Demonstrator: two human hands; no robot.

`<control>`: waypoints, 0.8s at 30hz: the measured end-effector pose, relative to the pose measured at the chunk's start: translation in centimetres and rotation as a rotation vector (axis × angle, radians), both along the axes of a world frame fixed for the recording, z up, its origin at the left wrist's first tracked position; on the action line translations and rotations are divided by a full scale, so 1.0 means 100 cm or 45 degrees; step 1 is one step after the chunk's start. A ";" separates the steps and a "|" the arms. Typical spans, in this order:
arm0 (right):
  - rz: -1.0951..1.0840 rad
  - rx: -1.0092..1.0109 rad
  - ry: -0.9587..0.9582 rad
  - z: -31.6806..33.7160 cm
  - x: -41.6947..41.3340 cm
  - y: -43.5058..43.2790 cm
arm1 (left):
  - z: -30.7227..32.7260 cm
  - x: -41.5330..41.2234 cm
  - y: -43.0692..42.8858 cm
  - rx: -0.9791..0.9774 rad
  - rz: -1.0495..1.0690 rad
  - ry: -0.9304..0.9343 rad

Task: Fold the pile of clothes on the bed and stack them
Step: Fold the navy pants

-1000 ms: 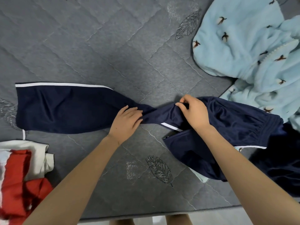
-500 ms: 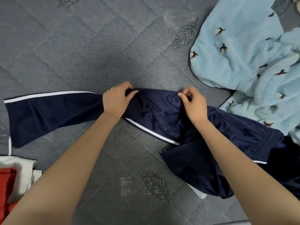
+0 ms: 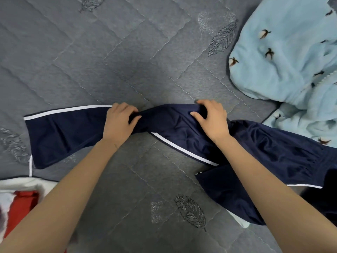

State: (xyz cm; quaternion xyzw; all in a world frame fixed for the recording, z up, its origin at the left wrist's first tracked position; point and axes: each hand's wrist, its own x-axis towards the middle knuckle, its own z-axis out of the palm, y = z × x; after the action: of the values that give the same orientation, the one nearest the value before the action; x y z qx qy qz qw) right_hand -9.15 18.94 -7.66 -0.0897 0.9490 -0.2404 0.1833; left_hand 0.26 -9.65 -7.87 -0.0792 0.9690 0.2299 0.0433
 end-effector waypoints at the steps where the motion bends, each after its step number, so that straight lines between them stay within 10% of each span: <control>1: 0.071 -0.001 0.021 0.000 0.003 -0.010 | 0.001 0.007 -0.009 -0.033 0.001 0.015; 24: 0.316 -0.183 -0.156 0.028 0.047 -0.171 | 0.043 0.054 -0.102 0.471 0.074 -0.234</control>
State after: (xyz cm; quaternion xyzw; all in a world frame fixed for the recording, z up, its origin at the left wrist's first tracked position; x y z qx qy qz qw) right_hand -4.50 1.85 -4.91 -0.2044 0.8980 -0.2882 0.2624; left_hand 5.62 -19.86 -3.56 -0.1184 0.8996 0.3967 0.1389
